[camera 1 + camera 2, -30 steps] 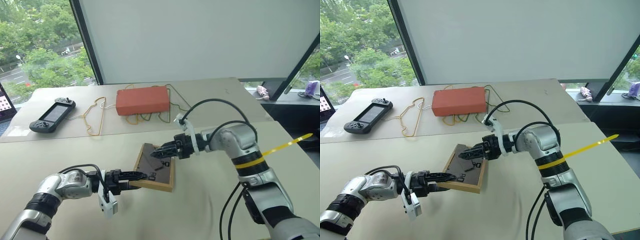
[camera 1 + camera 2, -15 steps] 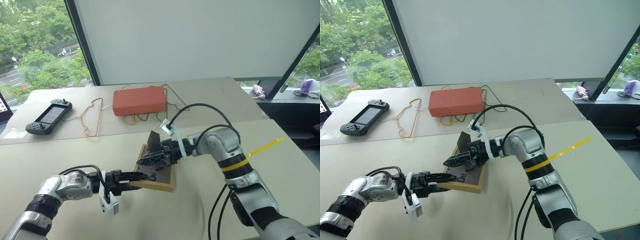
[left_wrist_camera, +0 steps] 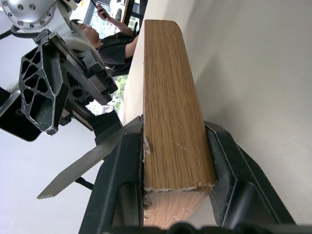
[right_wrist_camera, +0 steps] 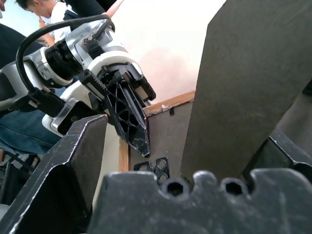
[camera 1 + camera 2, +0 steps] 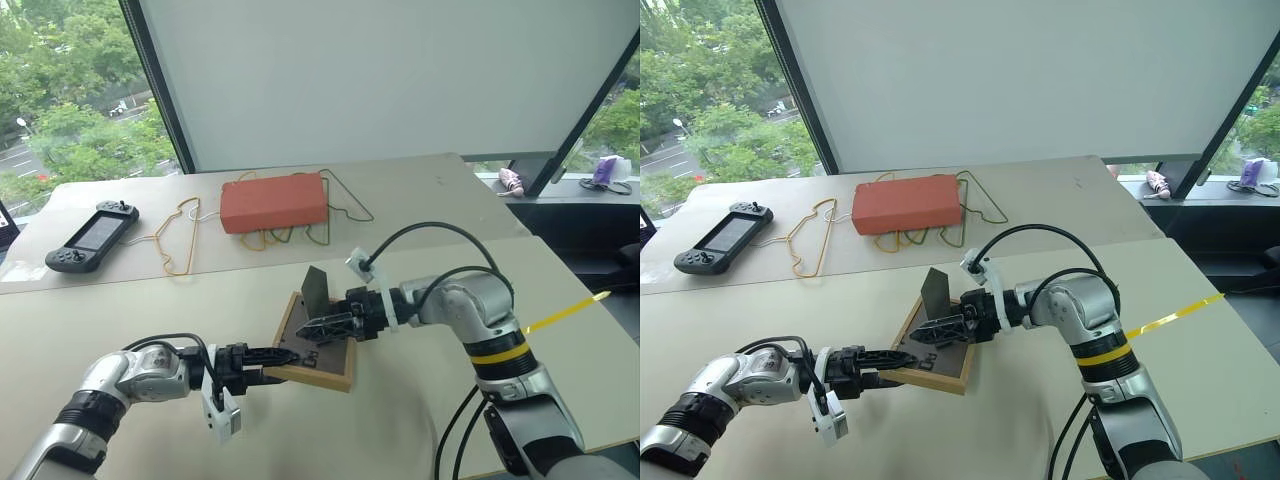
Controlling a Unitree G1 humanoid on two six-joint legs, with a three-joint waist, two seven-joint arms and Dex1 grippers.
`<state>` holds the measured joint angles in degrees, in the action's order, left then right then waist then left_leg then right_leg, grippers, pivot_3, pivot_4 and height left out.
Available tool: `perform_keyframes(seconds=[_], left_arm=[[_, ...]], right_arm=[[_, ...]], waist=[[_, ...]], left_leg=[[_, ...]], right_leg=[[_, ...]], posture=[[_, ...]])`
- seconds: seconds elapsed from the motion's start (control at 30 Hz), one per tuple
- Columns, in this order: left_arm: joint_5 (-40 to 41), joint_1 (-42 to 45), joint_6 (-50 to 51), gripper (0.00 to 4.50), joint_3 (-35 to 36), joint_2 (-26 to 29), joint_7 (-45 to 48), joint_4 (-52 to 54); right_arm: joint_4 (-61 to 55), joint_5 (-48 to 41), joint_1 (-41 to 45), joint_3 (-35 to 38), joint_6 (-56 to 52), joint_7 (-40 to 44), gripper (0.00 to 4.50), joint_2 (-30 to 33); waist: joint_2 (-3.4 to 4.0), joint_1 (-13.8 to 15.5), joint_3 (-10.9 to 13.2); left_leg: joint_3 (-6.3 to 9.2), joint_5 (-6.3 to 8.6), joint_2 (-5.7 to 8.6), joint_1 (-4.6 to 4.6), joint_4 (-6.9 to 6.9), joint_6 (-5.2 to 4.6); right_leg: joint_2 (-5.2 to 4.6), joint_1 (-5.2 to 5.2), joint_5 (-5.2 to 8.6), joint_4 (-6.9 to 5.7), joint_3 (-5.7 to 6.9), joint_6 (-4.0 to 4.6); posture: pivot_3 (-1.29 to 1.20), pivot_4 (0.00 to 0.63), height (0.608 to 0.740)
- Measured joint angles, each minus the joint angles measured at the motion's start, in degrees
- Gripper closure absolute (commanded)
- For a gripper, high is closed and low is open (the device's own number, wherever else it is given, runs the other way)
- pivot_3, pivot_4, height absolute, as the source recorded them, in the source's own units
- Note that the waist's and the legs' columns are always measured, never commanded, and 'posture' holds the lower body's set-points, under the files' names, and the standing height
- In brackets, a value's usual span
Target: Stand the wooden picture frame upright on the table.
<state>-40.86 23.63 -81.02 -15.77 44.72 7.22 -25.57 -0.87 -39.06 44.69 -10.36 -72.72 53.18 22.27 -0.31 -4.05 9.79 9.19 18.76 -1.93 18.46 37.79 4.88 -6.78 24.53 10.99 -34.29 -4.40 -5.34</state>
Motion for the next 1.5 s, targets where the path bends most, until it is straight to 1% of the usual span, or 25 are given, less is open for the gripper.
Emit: perform_keyframes(seconds=[0.1, 0.17, 0.33, 0.4, 0.47, 0.57, 0.63, 0.67, 0.73, 0.77, 0.87, 0.97, 1.07, 1.2, 1.33, 1.5], left_arm=[[-0.01, 0.11, 0.0, 3.25, -0.01, -0.01, -0.02, -0.05], [-0.01, 0.21, 0.01, 3.25, -0.04, -0.05, -0.01, -0.09], [0.01, 0.48, -0.03, 3.25, -0.16, 0.12, -0.03, -0.42], [0.05, 0.57, 0.02, 3.25, -0.13, 0.24, -0.07, -0.66], [0.06, 0.8, 0.09, 3.25, -0.14, 0.32, -0.06, -0.85], [0.13, 0.81, 0.1, 3.25, -0.14, 0.33, -0.04, -1.08], [0.18, 0.87, 0.1, 3.25, -0.18, 0.31, -0.01, -1.13], [0.24, 0.95, 0.12, 3.25, -0.25, 0.26, 0.05, -1.15], [0.39, 0.94, 0.09, 3.25, -0.25, 0.29, 0.07, -1.4], [0.42, 0.95, 0.09, 3.25, -0.25, 0.3, 0.11, -1.46], [0.47, 1.01, 0.15, 3.25, -0.25, 0.33, 0.25, -1.5], [0.6, 1.03, 0.2, 3.25, -0.26, 0.33, 0.35, -1.52], [0.73, 1.07, 0.29, 3.25, -0.28, 0.37, 0.53, -1.53], [1.92, 1.13, 1.03, 3.25, -0.59, 0.39, 1.04, -1.54], [3.12, 1.14, 1.86, 3.25, -0.67, 0.39, 1.56, -1.93], [6.64, 0.98, 3.8, 3.25, -1.58, 0.38, 3.56, -1.57]], right_arm=[[-0.23, 0.01, -0.46, 0.02, 0.01, -0.03, 0.04, 1.87], [-0.48, 0.07, -1.1, 0.39, 0.34, 0.48, 0.04, 4.72], [-0.17, 3.23, -7.34, 2.55, 6.33, 3.35, 0.04, 17.74], [-0.78, 3.65, -9.59, 3.65, 8.26, 4.4, 0.04, 20.3], [-4.37, 5.44, -13.21, 4.22, 13.86, 5.37, 0.04, 22.05], [-12.62, 13.2, -19.56, 3.14, 30.2, 4.69, 0.04, 22.14], [-16.4, 19.01, -21.88, 0.7, 41.41, 3.61, 0.04, 21.97], [-17.2, 25.78, -23.98, -1.53, 52.43, 2.54, 0.04, 22.91], [-16.47, 33.9, -26.57, -4.76, 64.86, 1.14, 0.04, 24.28], [-14.7, 39.08, -27.33, -6.39, 72.17, -1.21, 0.04, 24.18], [-9.21, 51.52, -27.43, -7.91, 87.73, -9.87, 0.04, 23.19], [-6.99, 59.24, -27.06, -8.03, 95.63, -16.33, 0.04, 22.24], [-7.1, 61.43, -26.85, -8.13, 98.87, -19.8, 0.04, 18.6], [-10.12, 62.69, -28.93, -8.56, 101.84, -20.1, 0.04, 18.24], [-12.95, 63.73, -32.62, -8.88, 102.55, -20.41, 0.04, 17.3], [-13.6, 66.54, -31.37, -8.76, 101.93, -21.24, 0.04, 15.12]], waist=[[0.0, 0.03, 0.0], [0.0, 0.07, 0.0], [-0.01, 0.54, 0.0], [0.0, 0.35, 0.0], [0.0, 0.16, 0.0], [0.0, 0.04, 0.0], [0.0, 0.04, 0.0], [-0.01, 0.16, 0.0], [-0.01, 0.29, 0.0], [-0.02, 0.31, 0.01], [-0.02, 0.29, 0.01], [-0.02, 0.27, 0.01], [-0.02, 0.22, 0.01], [-0.02, 0.42, 0.0], [-0.02, 0.57, 0.0], [-0.02, 0.4, 0.0]], left_leg=[[0.0, 0.0, 0.0, 0.0, 0.01, 0.01], [0.0, 0.0, 0.0, 0.01, 0.01, 0.0], [-0.03, 0.01, 0.07, 0.04, 0.01, -0.01], [-0.05, 0.02, 0.07, 0.01, 0.0, -0.03], [-0.06, 0.07, 0.06, -0.02, 0.0, -0.12], [-0.08, 0.08, 0.06, -0.06, 0.01, -0.14], [-0.08, 0.07, 0.06, -0.07, 0.04, -0.12], [-0.08, 0.06, 0.06, -0.08, 0.04, -0.1], [-0.11, 0.05, 0.07, -0.08, 0.05, -0.09], [-0.14, 0.01, 0.08, -0.08, 0.05, -0.02], [-0.19, -0.05, 0.1, -0.12, 0.05, 0.09], [-0.19, -0.05, 0.1, -0.13, 0.05, 0.09], [-0.19, -0.05, 0.1, -0.14, 0.05, 0.08], [-0.19, -0.03, 0.11, -0.13, 0.05, 0.06], [-0.2, -0.03, 0.11, -0.15, 0.05, 0.05], [-0.21, -0.03, 0.1, -0.23, 0.05, 0.05]], right_leg=[[0.0, 0.0, 0.0, 0.0, 0.0, 0.01], [-0.01, 0.0, 0.0, 0.09, 0.0, 0.0], [-0.14, -0.07, 0.0, 0.2, 0.07, -0.01], [-0.14, -0.07, 0.01, 0.21, 0.08, -0.01], [-0.14, -0.08, 0.01, 0.19, 0.09, -0.02], [-0.15, -0.11, 0.02, 0.19, 0.09, -0.03], [-0.15, -0.14, 0.02, 0.18, 0.09, -0.04], [-0.15, -0.15, 0.02, 0.19, 0.1, -0.04], [-0.19, -0.17, 0.03, 0.22, 0.11, -0.06], [-0.21, -0.19, 0.03, 0.22, 0.1, -0.05], [-0.26, -0.2, 0.01, 0.2, 0.1, -0.03], [-0.26, -0.21, 0.01, 0.19, 0.1, -0.03], [-0.26, -0.24, 0.01, 0.2, 0.1, -0.02], [-0.26, -0.28, 0.01, 0.24, 0.1, -0.02], [-0.26, -0.3, 0.01, 0.23, 0.11, -0.02], [-0.26, -0.34, -0.01, 0.17, 0.1, 0.0]], posture=[[0.0, 0.15, 0.74], [0.0, 0.15, 0.74], [0.0, 0.15, 0.74], [0.0, 0.15, 0.74], [0.0, 0.15, 0.74], [0.0, 0.15, 0.74], [0.0, 0.15, 0.74], [0.0, 0.15, 0.74], [0.0, 0.15, 0.74], [0.0, 0.15, 0.74], [0.0, 0.15, 0.74], [0.0, 0.15, 0.74], [0.0, 0.15, 0.74], [0.0, 0.15, 0.74], [0.0, 0.15, 0.74], [0.0, 0.15, 0.74]])
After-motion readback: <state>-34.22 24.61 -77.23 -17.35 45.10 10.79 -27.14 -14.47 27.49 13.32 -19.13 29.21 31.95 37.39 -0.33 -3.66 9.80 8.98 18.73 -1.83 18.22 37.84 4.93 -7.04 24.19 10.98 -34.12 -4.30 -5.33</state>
